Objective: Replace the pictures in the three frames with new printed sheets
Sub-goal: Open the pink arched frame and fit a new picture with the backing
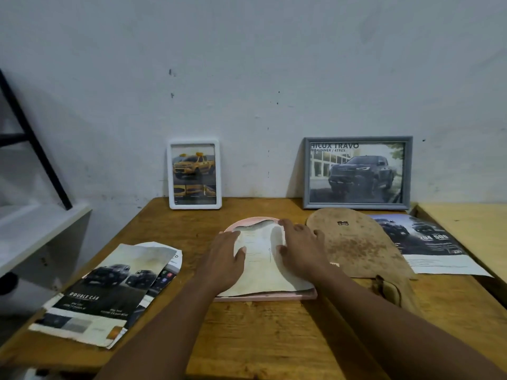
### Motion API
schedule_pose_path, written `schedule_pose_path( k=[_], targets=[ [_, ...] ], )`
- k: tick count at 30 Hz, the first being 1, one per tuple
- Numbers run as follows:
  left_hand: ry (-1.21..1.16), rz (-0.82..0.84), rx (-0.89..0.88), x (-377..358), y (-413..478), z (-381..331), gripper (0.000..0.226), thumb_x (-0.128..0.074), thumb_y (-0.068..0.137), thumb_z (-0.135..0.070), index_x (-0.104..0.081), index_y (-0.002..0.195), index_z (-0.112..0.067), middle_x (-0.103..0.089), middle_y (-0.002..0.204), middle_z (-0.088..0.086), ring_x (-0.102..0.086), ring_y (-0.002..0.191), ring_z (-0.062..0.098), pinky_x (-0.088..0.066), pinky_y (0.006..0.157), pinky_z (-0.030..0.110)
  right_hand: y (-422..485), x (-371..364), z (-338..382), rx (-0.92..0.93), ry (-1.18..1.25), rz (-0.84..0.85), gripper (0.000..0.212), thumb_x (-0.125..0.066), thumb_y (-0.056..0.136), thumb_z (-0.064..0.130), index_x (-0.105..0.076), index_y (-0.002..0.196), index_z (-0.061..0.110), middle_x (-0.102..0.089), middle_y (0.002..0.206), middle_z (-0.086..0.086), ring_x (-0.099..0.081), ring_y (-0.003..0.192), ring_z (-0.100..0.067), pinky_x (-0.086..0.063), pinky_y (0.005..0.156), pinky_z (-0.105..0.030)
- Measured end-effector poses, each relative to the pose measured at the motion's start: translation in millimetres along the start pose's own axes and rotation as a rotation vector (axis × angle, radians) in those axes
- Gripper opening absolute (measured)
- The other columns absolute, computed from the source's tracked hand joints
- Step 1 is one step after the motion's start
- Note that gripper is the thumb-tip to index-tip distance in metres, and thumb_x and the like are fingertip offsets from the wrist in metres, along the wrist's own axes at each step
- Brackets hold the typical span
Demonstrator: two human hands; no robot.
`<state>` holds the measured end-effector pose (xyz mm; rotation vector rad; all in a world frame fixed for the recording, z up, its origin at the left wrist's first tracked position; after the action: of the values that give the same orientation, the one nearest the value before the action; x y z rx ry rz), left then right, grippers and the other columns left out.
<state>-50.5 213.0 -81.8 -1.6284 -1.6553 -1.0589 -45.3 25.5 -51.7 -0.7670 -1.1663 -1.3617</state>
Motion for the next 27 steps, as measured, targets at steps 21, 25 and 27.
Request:
schedule_pose_path(
  k=[21,25,27],
  targets=[
    [-0.178,-0.226,-0.301,18.6,29.4,-147.9,0.049,-0.073,0.091,-0.036,-0.061,0.136,-0.022,-0.053,0.144,-0.001,-0.049,0.130,0.016,-0.032,0.102,0.022,-14.7,151.9,-107.5,-0.103,0.454,-0.371,0.051,-0.066,0.093,0.018,-0.045,0.138,0.029,-0.049,0.143,0.001,-0.051,0.113,-0.019,-0.046,0.087,-0.039],
    [-0.237,-0.076,-0.431,-34.4,39.4,-238.8,0.049,-0.073,0.089,-0.038,-0.062,0.134,-0.020,-0.059,0.139,0.001,-0.057,0.119,0.013,-0.040,0.094,0.022,-28.0,190.4,-194.1,-0.181,0.204,-0.324,0.043,-0.069,0.091,0.015,-0.055,0.129,0.027,-0.053,0.142,-0.003,-0.054,0.109,-0.024,-0.047,0.095,-0.042],
    [-0.244,0.006,-0.469,-66.1,39.5,-272.5,0.053,-0.072,0.089,-0.041,-0.059,0.137,-0.022,-0.057,0.141,-0.001,-0.056,0.122,0.014,-0.046,0.097,0.027,-33.2,199.9,-230.3,-0.218,0.104,-0.276,0.037,-0.066,0.092,0.011,-0.059,0.126,0.023,-0.056,0.140,-0.004,-0.055,0.113,-0.026,-0.043,0.094,-0.036]
  ],
)
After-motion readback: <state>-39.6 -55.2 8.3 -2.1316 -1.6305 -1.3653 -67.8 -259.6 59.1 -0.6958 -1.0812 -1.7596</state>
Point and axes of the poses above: each hand's wrist, its own y-axis towards the middle knuckle, its own x-axis out of the back of the hand, z = x × y, the point moved 9 cm from there along y, towards the middle knuckle
